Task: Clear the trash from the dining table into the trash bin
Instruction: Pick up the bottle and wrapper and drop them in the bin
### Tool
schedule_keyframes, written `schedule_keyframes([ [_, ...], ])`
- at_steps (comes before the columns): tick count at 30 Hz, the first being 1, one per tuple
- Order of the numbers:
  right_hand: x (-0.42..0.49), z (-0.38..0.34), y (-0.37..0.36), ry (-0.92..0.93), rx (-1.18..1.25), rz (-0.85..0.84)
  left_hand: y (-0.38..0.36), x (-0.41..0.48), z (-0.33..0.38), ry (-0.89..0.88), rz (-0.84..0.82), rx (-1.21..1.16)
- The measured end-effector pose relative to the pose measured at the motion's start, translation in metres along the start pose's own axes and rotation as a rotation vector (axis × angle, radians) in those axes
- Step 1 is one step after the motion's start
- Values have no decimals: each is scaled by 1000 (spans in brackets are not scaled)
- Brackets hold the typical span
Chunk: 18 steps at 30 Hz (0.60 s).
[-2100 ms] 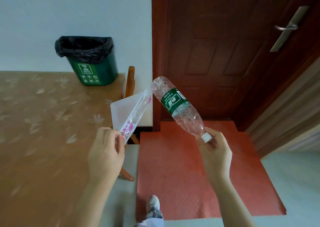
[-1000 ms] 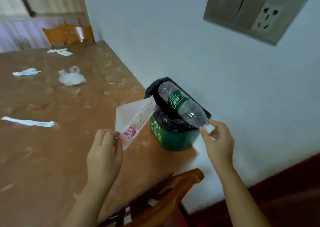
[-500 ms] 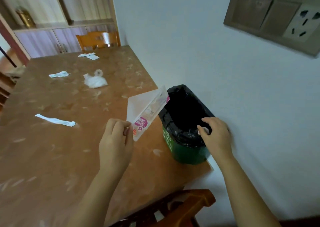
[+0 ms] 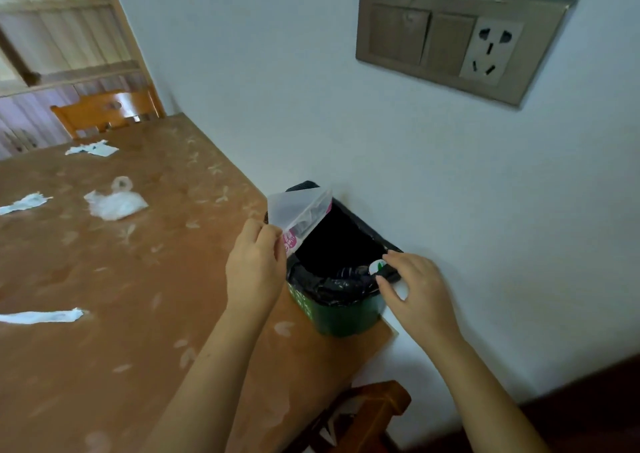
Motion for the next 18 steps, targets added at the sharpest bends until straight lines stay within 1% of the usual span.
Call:
schedule_keyframes([
  [4, -3, 0, 1, -8, 2, -2, -19, 3, 0, 47, -60, -79],
  [6, -4, -1, 2, -8, 4, 0, -29, 4, 3, 50, -115, -108],
  [9, -5, -3, 4, 4, 7, 8, -43, 1, 20, -38, -226, -106],
  [11, -5, -5, 4, 14, 7, 1, -45, -6, 29, -94, -256, -77],
  [15, -6, -12, 0, 45, 13, -34, -28, -23, 29, -82, -209, 10],
  [18, -6, -31, -8, 120, 0, -67, -9, -46, 18, -37, -170, 90],
])
Point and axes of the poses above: each hand's wrist, its own x-axis towards the middle knuckle, its own y-axis out of the back of the hand, z = x × y, the point moved 10 cm from there along x, towards the middle knuckle, and after that the axes turned 7 degrees about -z, right-handed, at the moved point
